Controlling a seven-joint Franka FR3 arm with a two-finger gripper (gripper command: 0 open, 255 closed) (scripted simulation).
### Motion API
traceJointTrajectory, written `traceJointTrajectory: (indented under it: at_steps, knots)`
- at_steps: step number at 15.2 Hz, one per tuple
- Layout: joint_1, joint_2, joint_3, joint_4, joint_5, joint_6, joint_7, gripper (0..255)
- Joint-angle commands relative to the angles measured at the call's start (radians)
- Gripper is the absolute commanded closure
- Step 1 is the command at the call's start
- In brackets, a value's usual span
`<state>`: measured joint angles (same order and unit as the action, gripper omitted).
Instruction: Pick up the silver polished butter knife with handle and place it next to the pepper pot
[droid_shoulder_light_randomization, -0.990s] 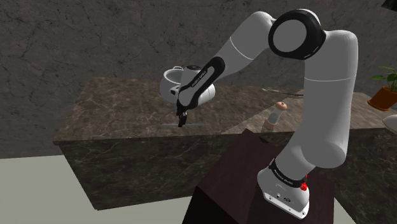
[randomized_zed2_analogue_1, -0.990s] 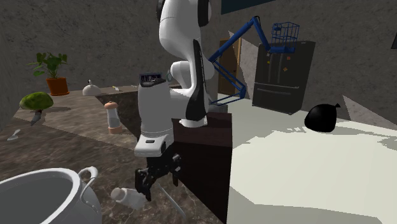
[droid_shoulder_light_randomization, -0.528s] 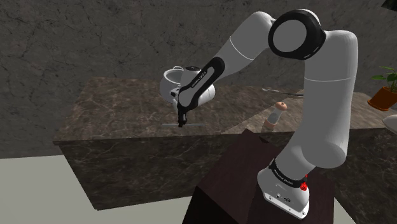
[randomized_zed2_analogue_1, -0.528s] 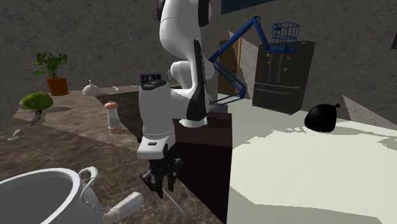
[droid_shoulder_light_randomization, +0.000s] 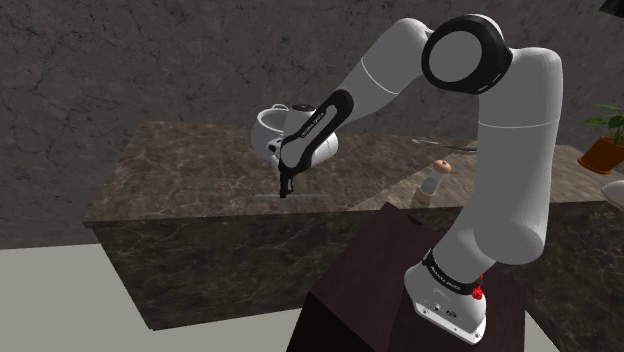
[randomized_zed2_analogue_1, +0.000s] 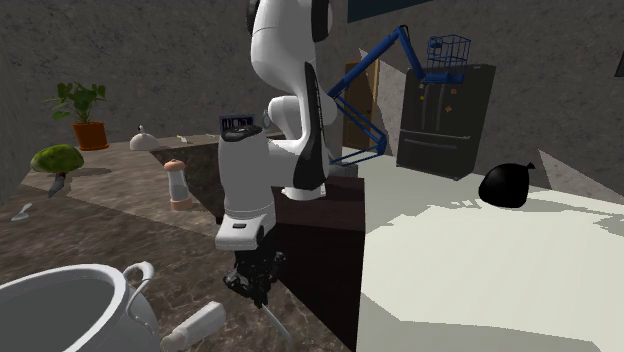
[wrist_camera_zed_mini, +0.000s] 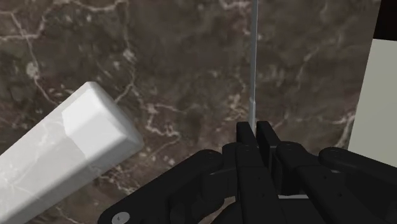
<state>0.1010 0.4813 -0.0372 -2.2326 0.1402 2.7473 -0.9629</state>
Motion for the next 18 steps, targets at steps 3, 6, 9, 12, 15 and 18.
traceJointTrajectory:
  at_steps: [3,6,9,12,15,18]
  knots:
    - [0.005,-0.039,-0.006,-0.008,-0.006,-0.031,0.006,255]
    - [0.009,-0.078,-0.012,-0.015,-0.013,-0.063,0.012,255]
    - [0.012,-0.115,-0.017,-0.019,-0.021,-0.096,0.019,255]
    - [0.016,-0.151,-0.022,-0.022,-0.028,-0.129,0.025,255]
    - [0.018,-0.186,-0.026,-0.022,-0.036,-0.164,0.032,255]
    - [0.021,-0.220,-0.030,-0.020,-0.043,-0.199,0.038,255]
